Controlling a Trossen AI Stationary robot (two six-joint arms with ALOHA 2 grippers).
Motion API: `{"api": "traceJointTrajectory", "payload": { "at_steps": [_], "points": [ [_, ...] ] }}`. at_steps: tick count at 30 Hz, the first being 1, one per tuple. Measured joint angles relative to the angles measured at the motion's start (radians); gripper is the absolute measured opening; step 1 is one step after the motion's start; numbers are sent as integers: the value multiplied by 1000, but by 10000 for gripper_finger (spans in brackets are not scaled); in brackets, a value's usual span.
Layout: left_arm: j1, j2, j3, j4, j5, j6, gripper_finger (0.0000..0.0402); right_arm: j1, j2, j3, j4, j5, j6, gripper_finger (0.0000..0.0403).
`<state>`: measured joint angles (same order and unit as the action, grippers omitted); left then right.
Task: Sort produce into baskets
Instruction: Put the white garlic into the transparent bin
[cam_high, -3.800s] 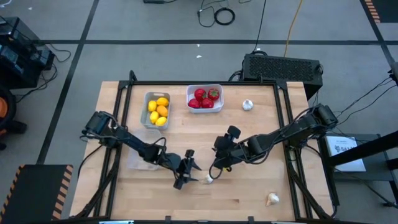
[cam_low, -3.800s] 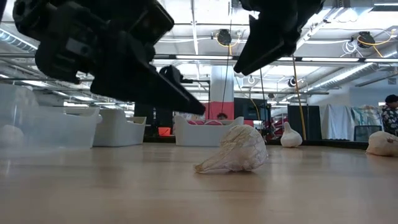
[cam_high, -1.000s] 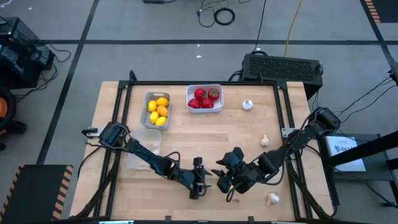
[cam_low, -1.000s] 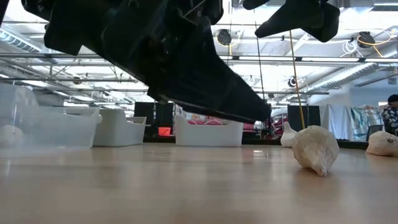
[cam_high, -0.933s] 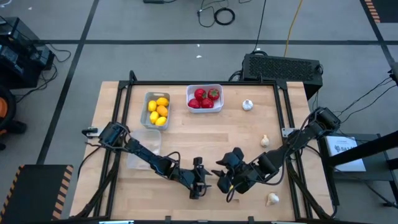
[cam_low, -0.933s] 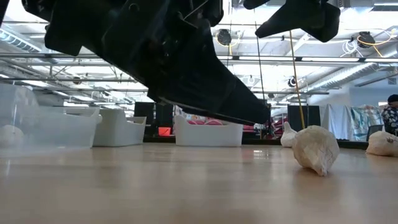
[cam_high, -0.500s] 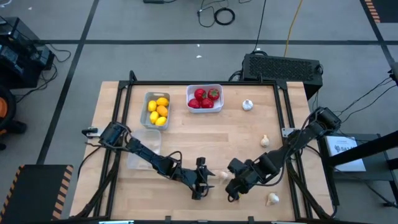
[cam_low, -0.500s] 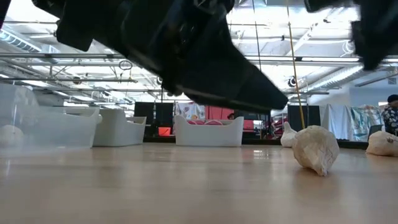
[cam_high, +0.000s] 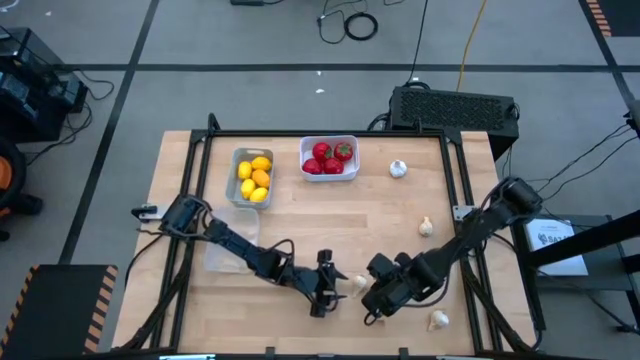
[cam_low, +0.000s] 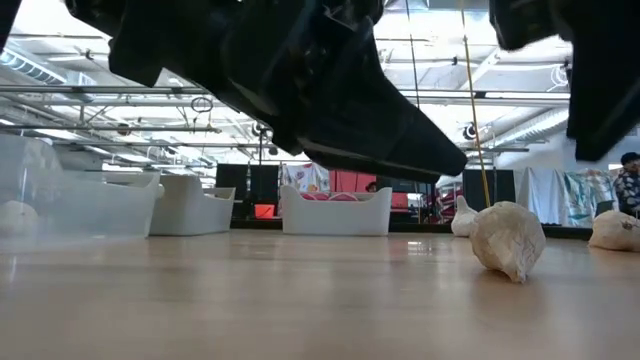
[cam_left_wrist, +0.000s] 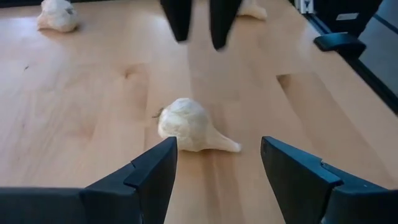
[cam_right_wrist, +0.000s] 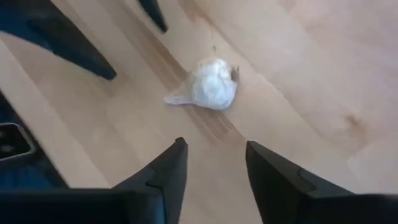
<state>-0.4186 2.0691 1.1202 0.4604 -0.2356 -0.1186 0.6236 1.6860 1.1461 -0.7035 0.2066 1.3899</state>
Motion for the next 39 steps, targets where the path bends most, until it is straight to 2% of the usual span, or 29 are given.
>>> {"api": "traceJointTrajectory", "payload": {
  "at_steps": [5,9,12,19,30,35,39],
  "points": [
    [14,0,0,-5,0,-4,239,0,91,0,79,-5,-45,89],
    [13,0,0,-13,0,-4,239,0,157,0,173,-73,-85,35],
    [12,0,0,-13,0,-4,239,0,191,0,216,-82,-98,6],
    [15,0,0,-26,0,-6,239,-10,222,1,206,-74,-117,9],
    [15,0,-1,-38,-2,-7,239,-66,220,-1,292,34,-192,1],
    [16,0,-2,-85,-21,1,239,-91,220,-1,337,29,-225,1],
    [22,0,-2,-106,-85,76,239,-92,220,8,339,-46,-227,1]
  ]
}}
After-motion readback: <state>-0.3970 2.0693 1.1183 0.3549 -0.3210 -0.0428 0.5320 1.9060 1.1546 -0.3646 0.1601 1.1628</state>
